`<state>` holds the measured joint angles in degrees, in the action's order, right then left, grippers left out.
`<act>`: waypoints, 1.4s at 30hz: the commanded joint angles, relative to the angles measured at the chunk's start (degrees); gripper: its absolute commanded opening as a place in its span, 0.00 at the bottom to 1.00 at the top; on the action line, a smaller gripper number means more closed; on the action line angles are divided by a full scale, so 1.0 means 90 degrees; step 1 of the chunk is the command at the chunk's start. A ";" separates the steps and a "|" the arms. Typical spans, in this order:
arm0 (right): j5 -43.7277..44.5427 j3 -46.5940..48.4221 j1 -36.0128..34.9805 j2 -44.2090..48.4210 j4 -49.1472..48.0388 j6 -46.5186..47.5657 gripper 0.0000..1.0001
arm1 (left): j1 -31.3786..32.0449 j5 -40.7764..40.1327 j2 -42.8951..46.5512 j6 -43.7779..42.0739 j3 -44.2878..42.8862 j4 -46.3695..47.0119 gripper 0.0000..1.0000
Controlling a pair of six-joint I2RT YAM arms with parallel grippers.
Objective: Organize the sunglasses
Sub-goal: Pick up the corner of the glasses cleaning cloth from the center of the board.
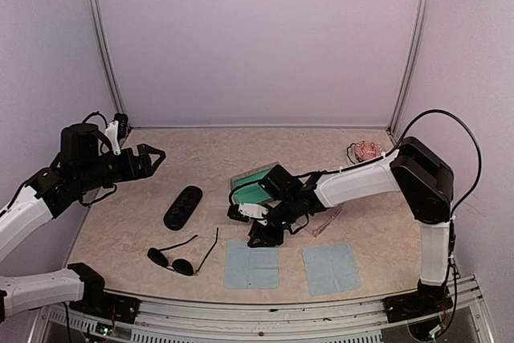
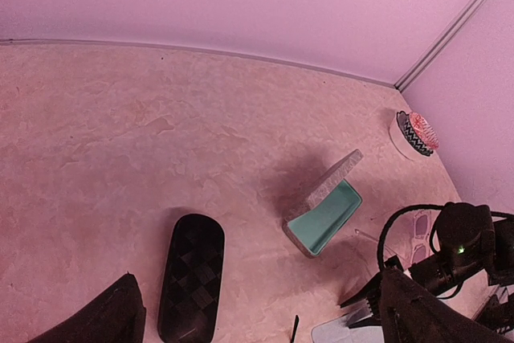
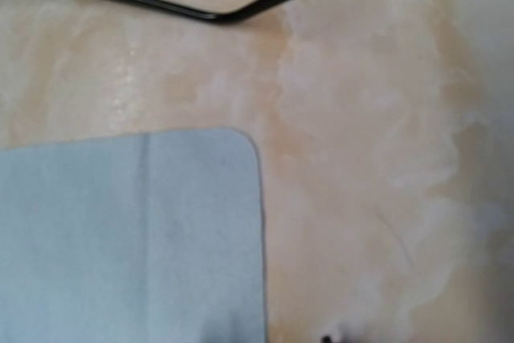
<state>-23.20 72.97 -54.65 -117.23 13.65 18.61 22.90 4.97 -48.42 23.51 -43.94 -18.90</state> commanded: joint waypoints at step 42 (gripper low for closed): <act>0.0792 -0.1282 -0.0474 0.1100 -0.1402 -0.0189 0.00 | -0.0063 0.0015 0.0058 -0.0086 0.0000 0.0010 0.99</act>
<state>-15.29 62.85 -58.13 -110.67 3.25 18.09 22.83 4.97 -48.42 23.51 -43.94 -18.90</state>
